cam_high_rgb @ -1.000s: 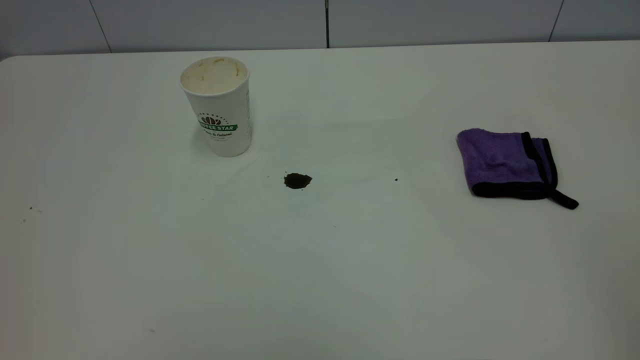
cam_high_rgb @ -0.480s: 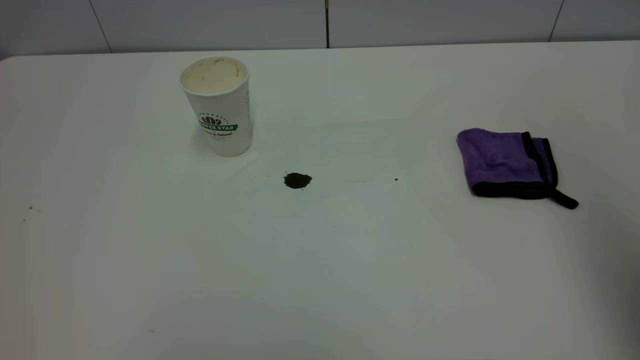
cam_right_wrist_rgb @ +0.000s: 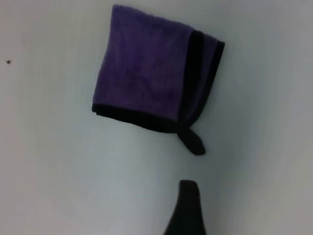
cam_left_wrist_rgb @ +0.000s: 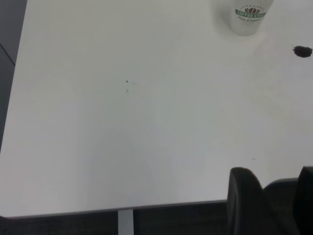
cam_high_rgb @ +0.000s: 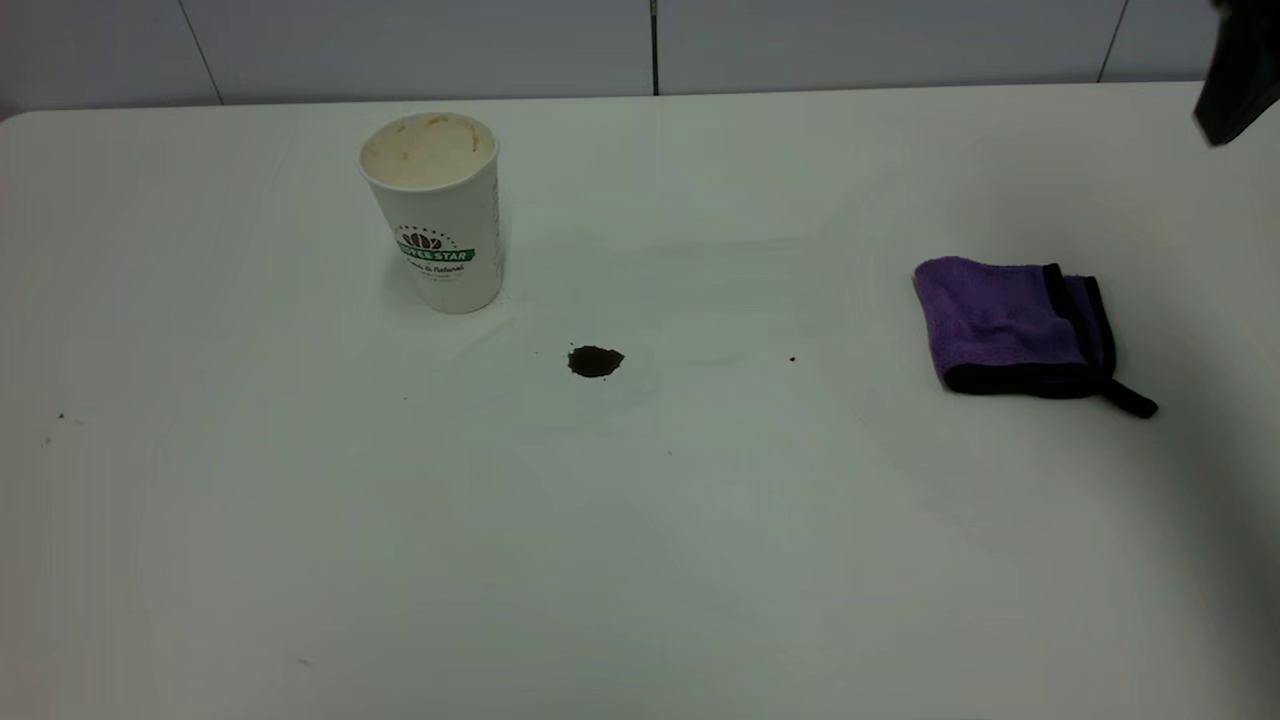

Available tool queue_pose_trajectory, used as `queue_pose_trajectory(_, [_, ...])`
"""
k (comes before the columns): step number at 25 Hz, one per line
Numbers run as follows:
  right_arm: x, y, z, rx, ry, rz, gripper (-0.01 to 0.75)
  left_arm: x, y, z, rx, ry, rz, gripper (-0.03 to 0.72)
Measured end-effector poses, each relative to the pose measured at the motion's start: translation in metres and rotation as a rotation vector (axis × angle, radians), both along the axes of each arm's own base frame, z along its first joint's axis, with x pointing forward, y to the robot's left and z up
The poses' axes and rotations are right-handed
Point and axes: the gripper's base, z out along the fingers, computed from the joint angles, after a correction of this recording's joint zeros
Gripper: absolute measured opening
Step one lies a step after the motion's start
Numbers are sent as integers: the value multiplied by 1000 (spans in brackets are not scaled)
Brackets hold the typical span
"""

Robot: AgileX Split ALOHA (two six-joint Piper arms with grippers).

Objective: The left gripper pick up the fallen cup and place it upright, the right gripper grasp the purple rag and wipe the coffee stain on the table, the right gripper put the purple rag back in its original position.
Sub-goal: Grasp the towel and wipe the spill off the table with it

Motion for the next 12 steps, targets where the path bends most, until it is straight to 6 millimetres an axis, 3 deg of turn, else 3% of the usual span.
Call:
queue_pose_trajectory(6, [52,28,-73,-12,110,54,726,0,0,0,0,0,0,270])
queue_pose_trajectory(12, [79,35,-115,-10,181,56,723,0,0,0,0,0,0,270])
